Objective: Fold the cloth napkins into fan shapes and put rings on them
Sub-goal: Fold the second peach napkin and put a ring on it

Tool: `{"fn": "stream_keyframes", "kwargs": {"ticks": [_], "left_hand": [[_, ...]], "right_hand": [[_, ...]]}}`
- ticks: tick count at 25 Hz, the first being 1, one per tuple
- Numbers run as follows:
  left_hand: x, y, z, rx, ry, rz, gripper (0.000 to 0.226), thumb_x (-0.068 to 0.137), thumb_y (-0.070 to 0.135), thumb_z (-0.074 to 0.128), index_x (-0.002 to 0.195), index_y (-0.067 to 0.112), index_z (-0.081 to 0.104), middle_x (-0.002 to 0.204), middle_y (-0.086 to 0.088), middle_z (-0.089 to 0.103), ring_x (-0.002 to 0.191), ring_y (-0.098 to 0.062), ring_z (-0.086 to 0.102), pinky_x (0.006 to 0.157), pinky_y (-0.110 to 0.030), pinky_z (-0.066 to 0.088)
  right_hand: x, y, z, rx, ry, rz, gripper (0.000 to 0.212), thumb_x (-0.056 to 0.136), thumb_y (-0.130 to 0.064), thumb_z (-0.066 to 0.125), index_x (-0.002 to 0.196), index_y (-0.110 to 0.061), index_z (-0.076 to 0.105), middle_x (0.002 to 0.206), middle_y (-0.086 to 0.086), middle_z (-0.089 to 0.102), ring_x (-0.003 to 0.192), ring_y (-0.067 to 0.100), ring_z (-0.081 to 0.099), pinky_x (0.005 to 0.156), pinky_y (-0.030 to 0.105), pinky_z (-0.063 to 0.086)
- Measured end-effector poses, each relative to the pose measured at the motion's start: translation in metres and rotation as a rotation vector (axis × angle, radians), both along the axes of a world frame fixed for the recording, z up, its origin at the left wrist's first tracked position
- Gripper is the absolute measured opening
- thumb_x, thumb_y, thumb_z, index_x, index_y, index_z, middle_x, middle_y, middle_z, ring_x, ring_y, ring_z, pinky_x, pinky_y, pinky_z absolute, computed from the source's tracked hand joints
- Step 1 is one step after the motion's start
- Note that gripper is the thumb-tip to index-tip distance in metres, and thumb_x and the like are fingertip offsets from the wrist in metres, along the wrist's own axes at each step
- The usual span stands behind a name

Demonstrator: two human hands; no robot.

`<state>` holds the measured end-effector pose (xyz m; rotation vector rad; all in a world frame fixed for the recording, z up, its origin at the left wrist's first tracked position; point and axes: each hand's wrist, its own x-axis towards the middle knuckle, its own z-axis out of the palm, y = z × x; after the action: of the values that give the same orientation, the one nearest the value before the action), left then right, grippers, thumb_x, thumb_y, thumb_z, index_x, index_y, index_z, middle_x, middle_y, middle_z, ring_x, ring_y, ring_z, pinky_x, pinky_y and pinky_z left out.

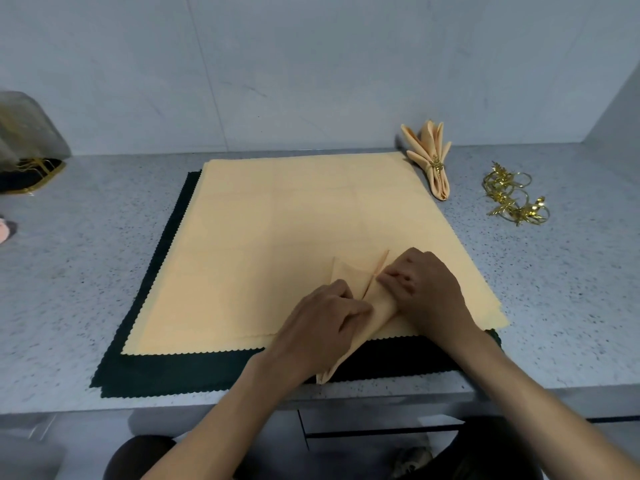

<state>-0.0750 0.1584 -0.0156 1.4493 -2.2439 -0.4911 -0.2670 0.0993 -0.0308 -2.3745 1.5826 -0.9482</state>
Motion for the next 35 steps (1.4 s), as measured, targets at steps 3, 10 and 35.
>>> {"fn": "stream_keyframes", "kwargs": {"ticks": [3,10,35], "left_hand": [[0.006,-0.012,0.005,0.114,0.019,-0.04,0.029,0.101,0.032,0.049,0.124,0.03,0.067,0.096,0.012,0.051,0.088,-0.008,0.053,0.078,-0.026,0.044],[0.013,-0.026,0.014,0.156,-0.02,-0.098,0.029,0.099,0.021,0.05,0.114,0.03,0.073,0.091,0.012,0.052,0.085,-0.004,0.052,0.079,-0.028,0.046],[0.036,-0.036,-0.007,-0.165,-0.038,-0.091,0.018,0.091,0.034,0.064,0.097,0.024,0.077,0.09,0.015,0.062,0.087,-0.002,0.048,0.079,-0.023,0.041]], "right_hand": [[0.01,0.064,0.0,-0.183,-0.009,0.109,0.023,0.095,-0.032,0.059,0.074,-0.021,0.06,0.068,-0.01,0.052,0.063,0.008,0.042,0.062,0.023,0.031],[0.071,0.124,0.003,0.037,0.221,-0.064,0.043,0.079,-0.067,0.052,0.073,-0.024,0.055,0.055,-0.01,0.055,0.044,0.011,0.048,0.04,0.026,0.04],[-0.031,0.015,-0.001,0.118,0.078,0.1,0.01,0.089,-0.032,0.069,0.083,-0.024,0.069,0.085,-0.014,0.057,0.084,0.01,0.048,0.074,0.022,0.034]]}}
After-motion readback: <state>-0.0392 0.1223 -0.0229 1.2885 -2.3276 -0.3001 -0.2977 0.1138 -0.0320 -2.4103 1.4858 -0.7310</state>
